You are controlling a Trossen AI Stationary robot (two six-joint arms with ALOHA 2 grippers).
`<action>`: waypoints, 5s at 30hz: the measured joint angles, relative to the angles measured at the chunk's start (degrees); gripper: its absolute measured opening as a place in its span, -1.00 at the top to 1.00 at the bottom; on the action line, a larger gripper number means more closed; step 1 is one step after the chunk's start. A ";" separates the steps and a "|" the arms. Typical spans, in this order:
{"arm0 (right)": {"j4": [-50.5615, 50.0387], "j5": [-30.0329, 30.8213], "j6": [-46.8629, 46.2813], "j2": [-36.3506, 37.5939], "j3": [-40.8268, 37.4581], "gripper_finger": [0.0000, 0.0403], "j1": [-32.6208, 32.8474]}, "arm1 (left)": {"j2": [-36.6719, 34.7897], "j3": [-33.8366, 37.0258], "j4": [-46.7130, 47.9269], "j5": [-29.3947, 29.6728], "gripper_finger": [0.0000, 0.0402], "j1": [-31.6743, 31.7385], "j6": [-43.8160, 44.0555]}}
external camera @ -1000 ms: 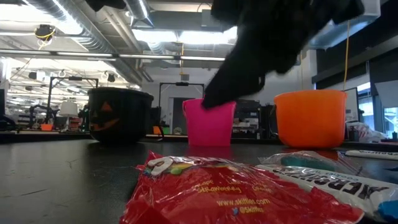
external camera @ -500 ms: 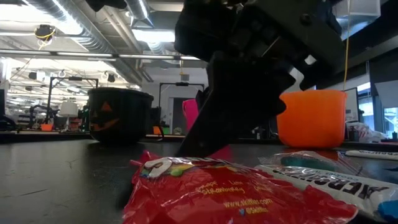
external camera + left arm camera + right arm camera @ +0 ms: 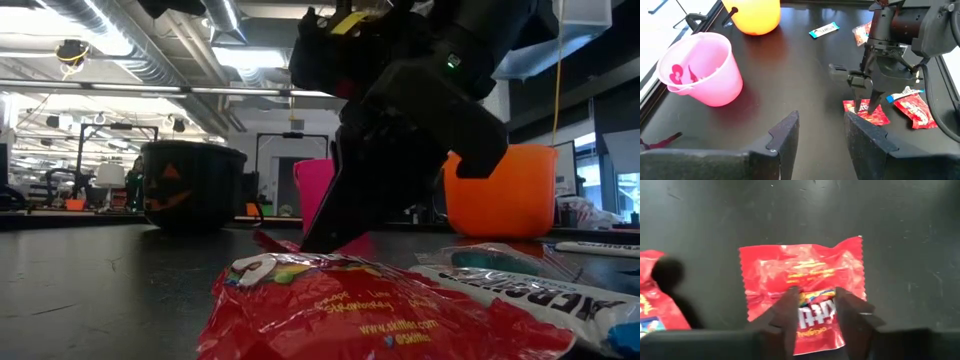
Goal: Organize candy in baskets
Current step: Put the red candy into the orange bucket
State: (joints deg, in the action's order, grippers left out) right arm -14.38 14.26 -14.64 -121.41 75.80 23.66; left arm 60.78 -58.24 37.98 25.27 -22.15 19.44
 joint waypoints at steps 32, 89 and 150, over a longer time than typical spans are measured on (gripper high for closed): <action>-11.08 -6.40 1.62 -0.52 12.39 0.32 0.00 | -0.03 0.00 0.09 0.64 0.27 0.00 1.49; -11.53 -3.19 -2.98 6.97 4.48 0.91 -0.81 | 0.00 0.02 0.03 0.69 0.27 0.00 2.04; -17.59 -6.49 -1.20 9.57 9.39 0.69 -1.92 | 0.02 0.06 0.50 0.67 0.27 0.00 3.13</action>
State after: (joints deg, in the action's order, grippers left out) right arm -31.97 7.77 -15.85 -111.84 85.19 21.74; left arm 60.80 -58.18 38.48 25.93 -22.15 22.57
